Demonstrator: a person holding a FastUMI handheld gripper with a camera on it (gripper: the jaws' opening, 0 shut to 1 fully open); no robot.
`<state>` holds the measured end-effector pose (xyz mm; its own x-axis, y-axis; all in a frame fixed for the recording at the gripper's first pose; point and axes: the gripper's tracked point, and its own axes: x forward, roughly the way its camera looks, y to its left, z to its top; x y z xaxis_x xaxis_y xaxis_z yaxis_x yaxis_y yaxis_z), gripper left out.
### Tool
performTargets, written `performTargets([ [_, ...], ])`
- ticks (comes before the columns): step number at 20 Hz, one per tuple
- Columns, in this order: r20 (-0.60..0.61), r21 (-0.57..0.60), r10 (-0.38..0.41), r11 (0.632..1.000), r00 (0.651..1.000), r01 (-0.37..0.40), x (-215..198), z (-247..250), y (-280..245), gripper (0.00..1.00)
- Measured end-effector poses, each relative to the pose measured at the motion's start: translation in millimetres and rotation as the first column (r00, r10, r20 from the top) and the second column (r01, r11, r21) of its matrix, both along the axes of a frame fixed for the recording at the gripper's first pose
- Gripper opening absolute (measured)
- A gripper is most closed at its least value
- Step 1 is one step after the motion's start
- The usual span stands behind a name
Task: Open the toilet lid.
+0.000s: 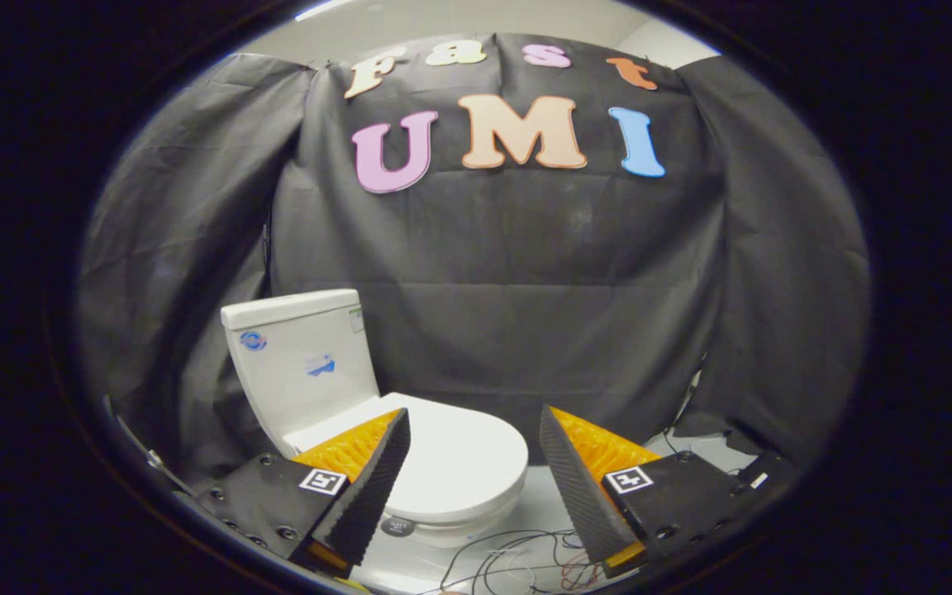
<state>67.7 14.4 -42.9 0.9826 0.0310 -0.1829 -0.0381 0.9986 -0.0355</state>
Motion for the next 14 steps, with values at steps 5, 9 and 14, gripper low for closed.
performTargets([
  [5,0.002,-0.035,0.061,0.998,0.998,-0.061,21,9,21,0.96],
  [9,0.049,-0.033,0.059,0.998,0.997,-0.057,41,27,44,0.96],
  [14,0.192,0.064,-0.023,0.998,0.981,0.011,57,51,73,0.96],
])
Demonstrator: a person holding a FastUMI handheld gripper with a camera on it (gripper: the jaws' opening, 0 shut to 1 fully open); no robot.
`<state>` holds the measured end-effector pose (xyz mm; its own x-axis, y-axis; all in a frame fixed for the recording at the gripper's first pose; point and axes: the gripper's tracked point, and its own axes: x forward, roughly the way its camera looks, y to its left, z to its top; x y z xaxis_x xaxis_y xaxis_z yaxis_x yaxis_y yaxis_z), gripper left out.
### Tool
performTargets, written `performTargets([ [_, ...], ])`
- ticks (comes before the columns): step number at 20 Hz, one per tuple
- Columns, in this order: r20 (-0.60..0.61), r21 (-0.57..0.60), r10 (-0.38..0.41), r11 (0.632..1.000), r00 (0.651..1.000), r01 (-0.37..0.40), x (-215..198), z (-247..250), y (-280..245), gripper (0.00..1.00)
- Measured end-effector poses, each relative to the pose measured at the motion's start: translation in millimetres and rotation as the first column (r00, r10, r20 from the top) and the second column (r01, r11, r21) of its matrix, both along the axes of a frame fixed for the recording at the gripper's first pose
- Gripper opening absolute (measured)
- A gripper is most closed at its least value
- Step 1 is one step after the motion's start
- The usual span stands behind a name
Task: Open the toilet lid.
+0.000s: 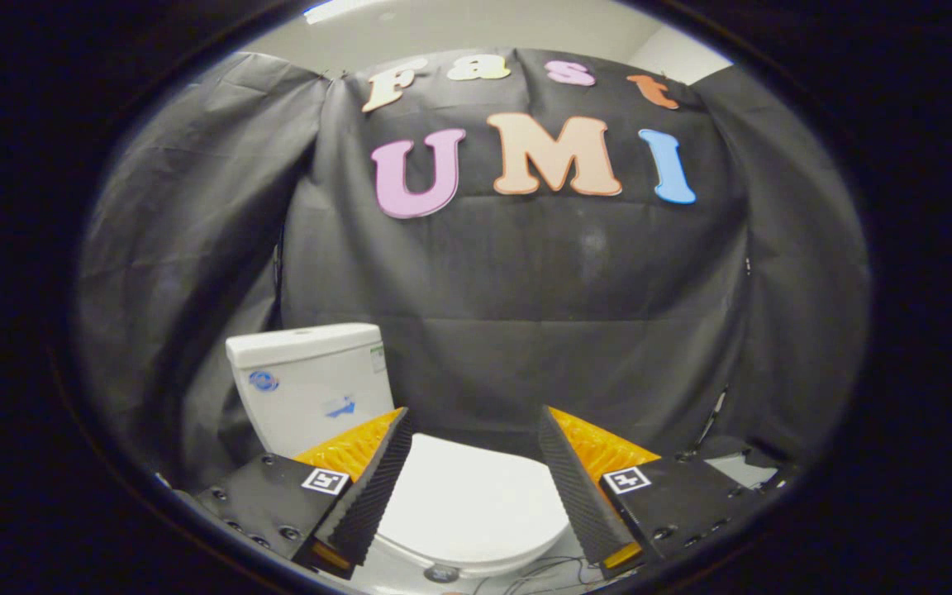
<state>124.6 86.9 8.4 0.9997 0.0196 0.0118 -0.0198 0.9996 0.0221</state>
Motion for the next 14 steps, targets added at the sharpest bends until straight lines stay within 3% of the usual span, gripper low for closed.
performTargets([
  [2,0.07,0.041,-0.032,0.999,0.997,0.029,0,10,13,0.95],
  [7,0.212,0.19,-0.208,0.967,0.955,0.169,-7,36,14,0.92],
  [14,0.228,0.386,-0.483,0.842,0.846,0.377,-32,36,-8,0.84],
])
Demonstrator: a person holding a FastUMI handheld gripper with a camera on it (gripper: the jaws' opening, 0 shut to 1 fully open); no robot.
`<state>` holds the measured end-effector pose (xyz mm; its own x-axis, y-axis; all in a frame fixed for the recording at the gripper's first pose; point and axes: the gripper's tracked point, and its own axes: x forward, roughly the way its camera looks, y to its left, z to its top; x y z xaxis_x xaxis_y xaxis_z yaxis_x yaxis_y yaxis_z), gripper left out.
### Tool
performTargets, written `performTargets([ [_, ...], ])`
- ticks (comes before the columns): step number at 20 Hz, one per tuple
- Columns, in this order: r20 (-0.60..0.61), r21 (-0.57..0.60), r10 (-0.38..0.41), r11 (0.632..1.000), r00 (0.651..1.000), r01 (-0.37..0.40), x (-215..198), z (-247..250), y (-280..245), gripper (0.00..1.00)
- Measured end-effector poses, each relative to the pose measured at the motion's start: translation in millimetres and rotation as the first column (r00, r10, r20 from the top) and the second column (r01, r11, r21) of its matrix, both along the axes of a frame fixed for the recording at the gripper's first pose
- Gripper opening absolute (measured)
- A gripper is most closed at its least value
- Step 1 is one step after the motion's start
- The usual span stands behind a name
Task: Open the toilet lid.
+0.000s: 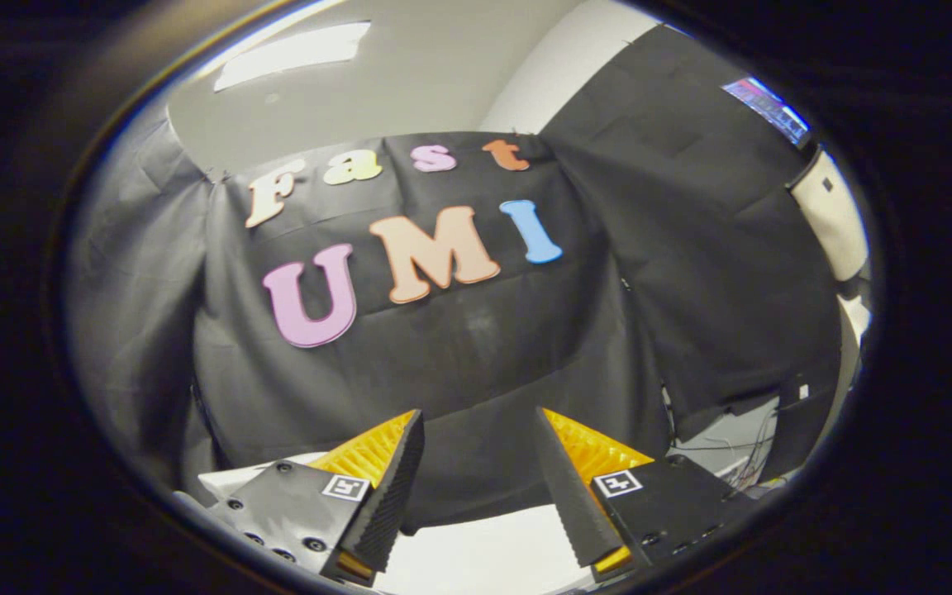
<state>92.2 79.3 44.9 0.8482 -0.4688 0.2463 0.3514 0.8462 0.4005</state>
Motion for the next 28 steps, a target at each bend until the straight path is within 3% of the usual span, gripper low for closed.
performTargets([
  [4,-0.037,0.115,-0.109,0.987,0.993,0.112,-18,-35,-14,0.8],
  [8,-0.114,0.216,-0.255,0.937,0.96,0.275,-37,-77,-34,0.78],
  [11,-0.111,0.295,-0.237,0.92,0.965,0.26,-34,-100,-24,0.78],
  [20,-0.154,0.507,-0.226,0.818,0.962,0.273,-34,-175,-3,0.78],
  [28,-0.182,0.68,-0.214,0.678,0.96,0.28,-34,-243,23,0.78],
])
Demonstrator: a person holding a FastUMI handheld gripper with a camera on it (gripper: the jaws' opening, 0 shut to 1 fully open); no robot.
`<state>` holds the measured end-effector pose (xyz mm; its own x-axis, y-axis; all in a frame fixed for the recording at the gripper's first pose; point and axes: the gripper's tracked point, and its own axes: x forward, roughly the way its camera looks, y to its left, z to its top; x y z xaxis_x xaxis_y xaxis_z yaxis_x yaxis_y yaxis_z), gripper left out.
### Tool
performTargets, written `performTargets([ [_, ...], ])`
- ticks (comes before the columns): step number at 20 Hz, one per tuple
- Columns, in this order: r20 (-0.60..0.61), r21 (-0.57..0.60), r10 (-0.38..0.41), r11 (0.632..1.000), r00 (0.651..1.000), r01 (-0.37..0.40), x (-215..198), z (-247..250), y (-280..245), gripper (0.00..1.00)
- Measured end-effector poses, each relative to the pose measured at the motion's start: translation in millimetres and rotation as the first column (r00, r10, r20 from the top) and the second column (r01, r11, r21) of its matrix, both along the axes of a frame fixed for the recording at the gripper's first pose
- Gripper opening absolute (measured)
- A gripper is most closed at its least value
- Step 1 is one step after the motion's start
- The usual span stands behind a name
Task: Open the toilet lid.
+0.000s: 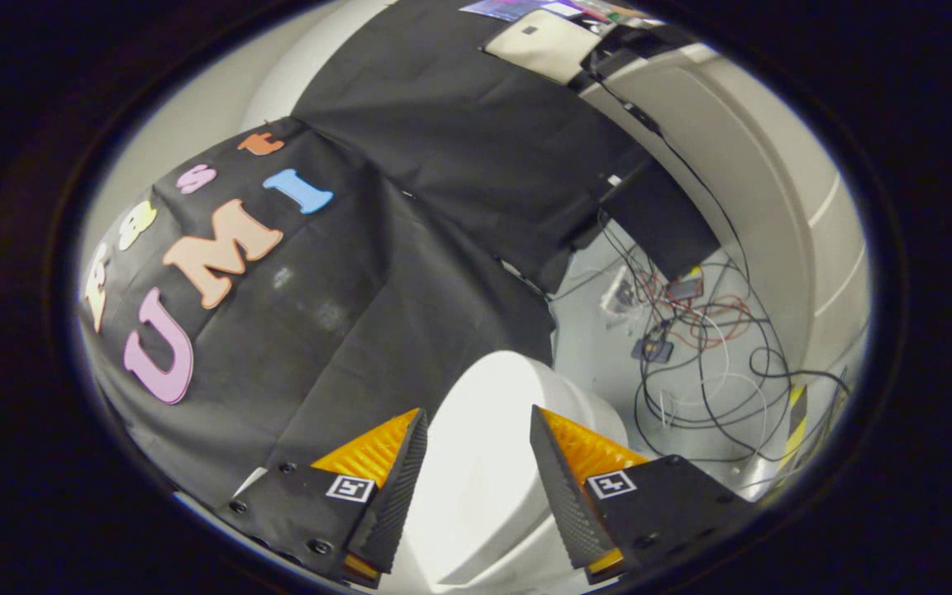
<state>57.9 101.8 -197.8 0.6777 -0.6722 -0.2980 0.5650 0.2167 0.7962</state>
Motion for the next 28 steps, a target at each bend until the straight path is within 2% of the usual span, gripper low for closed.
performTargets([
  [3,0.005,0.086,-0.015,0.996,1.0,0.015,-5,-32,9,0.79],
  [7,-0.046,0.198,-0.016,0.98,0.999,0.025,-9,-75,24,0.77],
  [12,-0.069,0.294,-0.027,0.955,0.997,0.046,-11,-109,32,0.77],
  [14,-0.084,0.315,-0.015,0.948,0.996,0.041,-12,-121,26,0.7],
  [17,-0.028,0.323,-0.002,0.946,1.0,0.011,-1,-117,18,0.7],
  [20,-0.025,0.331,0.03,0.943,0.999,-0.02,4,-122,11,0.7],
  [23,-0.053,0.343,0.06,0.938,0.997,-0.038,7,-129,10,0.25],
  [27,-0.089,0.314,0.101,0.947,0.991,-0.069,2,-119,13,0.25],
  [28,-0.096,0.303,0.093,0.951,0.991,-0.059,-5,-115,9,0.18],
])
